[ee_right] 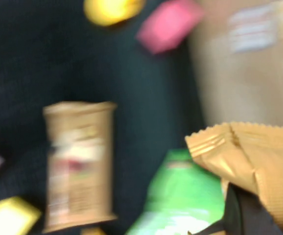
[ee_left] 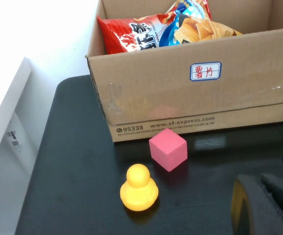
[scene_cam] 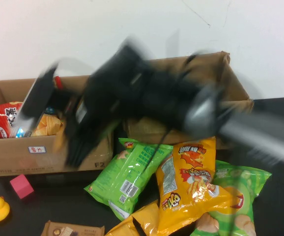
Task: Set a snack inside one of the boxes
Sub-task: Place the biscuit in the biscuit box
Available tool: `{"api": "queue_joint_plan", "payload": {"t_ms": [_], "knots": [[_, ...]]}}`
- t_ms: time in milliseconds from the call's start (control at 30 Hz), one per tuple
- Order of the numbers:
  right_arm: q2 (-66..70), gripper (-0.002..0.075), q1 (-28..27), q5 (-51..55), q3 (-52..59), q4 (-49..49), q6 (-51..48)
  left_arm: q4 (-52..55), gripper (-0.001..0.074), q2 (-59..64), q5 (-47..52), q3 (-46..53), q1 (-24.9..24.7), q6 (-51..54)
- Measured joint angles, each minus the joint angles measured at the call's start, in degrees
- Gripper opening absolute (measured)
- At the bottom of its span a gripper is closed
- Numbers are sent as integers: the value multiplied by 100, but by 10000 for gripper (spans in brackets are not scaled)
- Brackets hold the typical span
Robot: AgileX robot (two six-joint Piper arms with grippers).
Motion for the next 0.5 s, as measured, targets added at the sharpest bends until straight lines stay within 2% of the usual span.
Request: {"api": "queue_joint_plan", "payload": {"t_ms": [167,267,333,400,500], "knots": [[-366,84,-938,-542,-10,-534,409,0,-1,0,0,0,0,0],[-293,83,-1572,-783,-10,-547,467,0,-1,0,0,0,0,-42],[-160,111,-1980,-888,-10,-449,491,0,-1,0,0,0,0,-40],[-13,199,-2293,-991,-10,-286,526,0,-1,0,0,0,0,-45],[206,421,-2700,-1108,-10,-16,609,0,-1,0,0,0,0,-55]]}}
